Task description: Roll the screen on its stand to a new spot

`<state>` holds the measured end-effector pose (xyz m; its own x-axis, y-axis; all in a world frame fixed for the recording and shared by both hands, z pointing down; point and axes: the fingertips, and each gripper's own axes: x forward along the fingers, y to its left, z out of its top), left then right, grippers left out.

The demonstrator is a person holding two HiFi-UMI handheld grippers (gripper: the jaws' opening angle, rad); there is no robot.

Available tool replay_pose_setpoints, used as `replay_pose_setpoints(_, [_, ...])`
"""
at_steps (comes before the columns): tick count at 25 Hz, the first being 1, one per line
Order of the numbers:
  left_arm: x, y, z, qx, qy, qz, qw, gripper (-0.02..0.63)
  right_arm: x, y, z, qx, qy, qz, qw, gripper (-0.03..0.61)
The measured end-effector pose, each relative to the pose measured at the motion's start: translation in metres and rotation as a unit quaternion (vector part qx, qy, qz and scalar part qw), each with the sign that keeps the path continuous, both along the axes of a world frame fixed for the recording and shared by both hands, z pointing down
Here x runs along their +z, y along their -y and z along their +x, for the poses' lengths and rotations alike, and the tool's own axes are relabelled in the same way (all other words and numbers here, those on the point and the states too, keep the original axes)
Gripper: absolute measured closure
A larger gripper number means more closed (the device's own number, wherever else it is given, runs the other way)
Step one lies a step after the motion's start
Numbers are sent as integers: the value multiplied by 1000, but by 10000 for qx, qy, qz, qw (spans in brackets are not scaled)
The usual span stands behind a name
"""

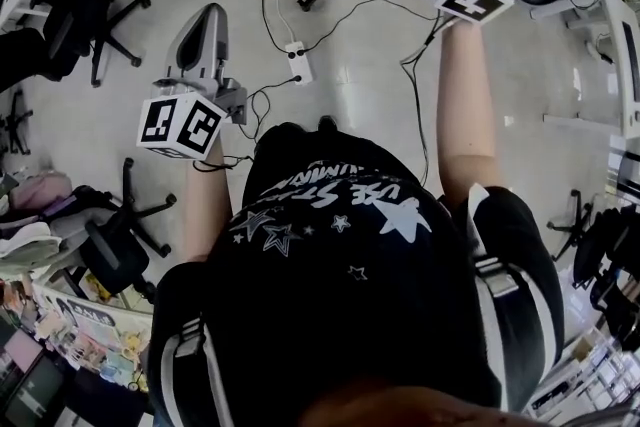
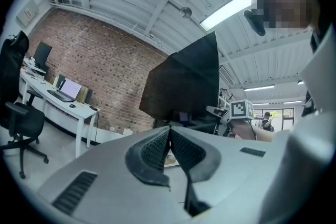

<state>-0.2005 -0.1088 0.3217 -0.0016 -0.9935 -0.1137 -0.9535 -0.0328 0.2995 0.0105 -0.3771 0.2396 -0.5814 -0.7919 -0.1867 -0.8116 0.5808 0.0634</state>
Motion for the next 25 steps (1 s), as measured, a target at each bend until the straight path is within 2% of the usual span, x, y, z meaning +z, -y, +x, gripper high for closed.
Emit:
replay_pose_setpoints(13, [3, -16, 25, 684, -1, -51, 9976, 601, 6, -43, 40, 144, 18, -17, 9999, 394])
replay_pose_setpoints(25, [-6, -59, 19, 933, -54, 41, 9956, 603, 3, -94, 56, 412, 22, -30, 9991, 394])
